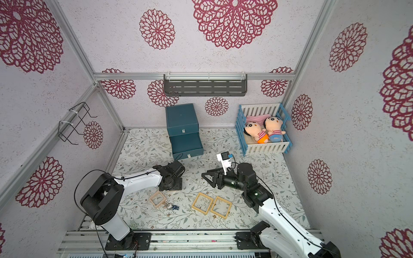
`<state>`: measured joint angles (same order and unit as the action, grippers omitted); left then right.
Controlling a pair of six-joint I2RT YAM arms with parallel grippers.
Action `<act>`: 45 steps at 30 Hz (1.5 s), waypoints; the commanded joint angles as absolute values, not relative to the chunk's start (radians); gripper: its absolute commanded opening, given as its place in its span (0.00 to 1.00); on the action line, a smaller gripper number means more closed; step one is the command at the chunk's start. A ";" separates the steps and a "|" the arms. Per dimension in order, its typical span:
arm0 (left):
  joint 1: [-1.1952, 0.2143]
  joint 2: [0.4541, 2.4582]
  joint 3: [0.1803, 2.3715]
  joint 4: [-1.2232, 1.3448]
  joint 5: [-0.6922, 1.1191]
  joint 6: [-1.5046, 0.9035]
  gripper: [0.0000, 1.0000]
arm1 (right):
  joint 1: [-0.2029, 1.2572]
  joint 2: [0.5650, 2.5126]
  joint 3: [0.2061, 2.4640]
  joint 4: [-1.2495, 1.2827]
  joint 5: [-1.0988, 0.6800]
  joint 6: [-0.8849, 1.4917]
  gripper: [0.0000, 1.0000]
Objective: Place the brooch boxes into the drawer by color
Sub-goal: Pick up the brooch box from the center of the board, then place the brooch box in the drawer.
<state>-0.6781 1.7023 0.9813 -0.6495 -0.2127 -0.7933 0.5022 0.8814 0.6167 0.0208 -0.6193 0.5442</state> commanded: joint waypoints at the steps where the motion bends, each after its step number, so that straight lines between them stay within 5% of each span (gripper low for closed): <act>1: -0.680 1.715 0.992 -0.658 -0.222 -0.796 0.76 | 0.495 0.871 0.635 0.054 -0.632 0.556 0.57; 8: -0.681 1.707 0.973 -0.637 -0.205 -0.824 0.80 | 0.492 0.872 0.636 0.051 -0.635 0.557 0.57; 15: -0.683 1.701 0.994 -0.666 -0.225 -0.825 0.57 | 0.489 0.873 0.637 0.048 -0.629 0.559 0.56; 19: -0.687 1.687 1.068 -0.760 -0.242 -0.833 0.54 | 0.488 0.866 0.644 0.039 -0.626 0.556 0.56; 31: -0.680 1.652 1.435 -1.059 -0.210 -0.854 0.50 | 0.479 0.851 0.704 -0.008 -0.537 0.515 0.53; 45: -0.574 1.895 1.967 -1.199 -0.133 -0.758 0.49 | 0.386 0.998 0.935 -0.189 -0.246 0.424 0.50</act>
